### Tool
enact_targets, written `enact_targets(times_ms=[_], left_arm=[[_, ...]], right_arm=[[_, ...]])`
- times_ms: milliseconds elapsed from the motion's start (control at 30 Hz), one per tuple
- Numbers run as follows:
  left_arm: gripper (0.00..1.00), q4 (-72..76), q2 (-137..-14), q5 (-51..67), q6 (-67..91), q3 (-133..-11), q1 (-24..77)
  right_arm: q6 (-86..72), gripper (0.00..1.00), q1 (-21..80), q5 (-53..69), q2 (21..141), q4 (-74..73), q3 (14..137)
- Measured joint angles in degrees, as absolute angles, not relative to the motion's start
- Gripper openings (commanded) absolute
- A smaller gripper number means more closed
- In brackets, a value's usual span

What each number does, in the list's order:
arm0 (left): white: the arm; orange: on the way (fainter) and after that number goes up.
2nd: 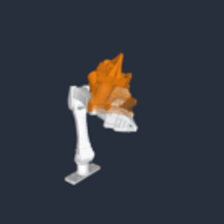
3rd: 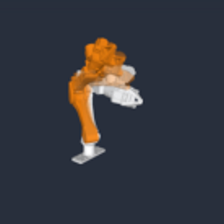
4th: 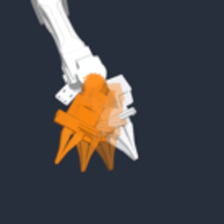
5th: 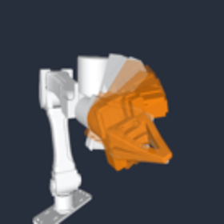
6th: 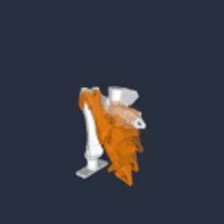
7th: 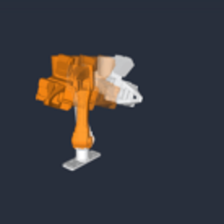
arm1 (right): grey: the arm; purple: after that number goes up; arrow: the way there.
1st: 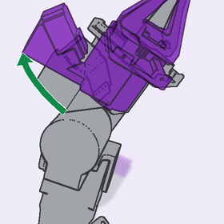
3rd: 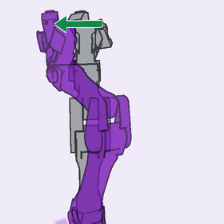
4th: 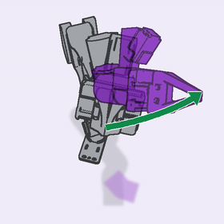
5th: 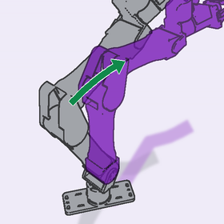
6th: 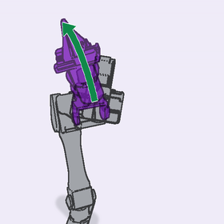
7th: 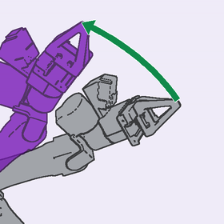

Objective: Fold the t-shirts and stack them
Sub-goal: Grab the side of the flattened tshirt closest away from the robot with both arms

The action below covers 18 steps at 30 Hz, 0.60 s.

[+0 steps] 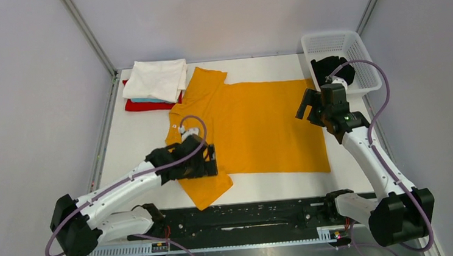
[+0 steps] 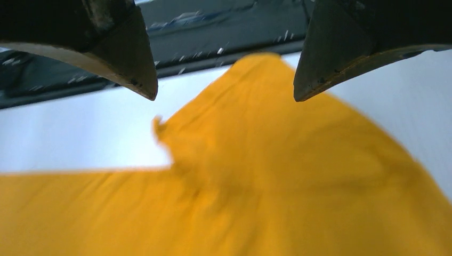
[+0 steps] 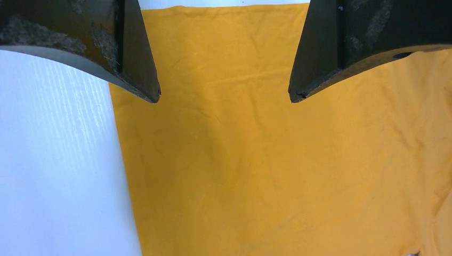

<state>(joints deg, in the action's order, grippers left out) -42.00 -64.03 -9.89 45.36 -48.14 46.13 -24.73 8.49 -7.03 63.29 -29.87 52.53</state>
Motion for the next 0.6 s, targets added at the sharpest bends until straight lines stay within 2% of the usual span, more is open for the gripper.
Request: enact_targets(times_ms=[167, 233, 367, 533, 600], left_arm=[[0.91, -52.53, -56.58, -12.75, 57.74, -40.42, 62.02], [0.82, -54.98, -55.07, -13.06, 63.88, -37.67, 67.99], [0.77, -55.79, -55.72, -13.19, 71.92, -33.23, 72.62], [0.6, -52.25, -59.96, -14.55, 76.4, -31.27, 74.11], [0.57, -51.09, -61.41, -15.42, 76.88, -31.09, 74.15]], right_arm=[[-24.58, 0.99, 8.45, -8.05, 63.81, -29.82, 52.53], [-24.45, 1.0, 8.45, -8.43, 64.42, -29.82, 52.53], [-24.38, 0.99, 8.45, -8.97, 64.9, -29.85, 52.45], [-24.4, 1.0, 8.45, -10.07, 64.9, -29.85, 52.31], [-24.4, 0.99, 8.4, -10.44, 64.9, -29.85, 52.25]])
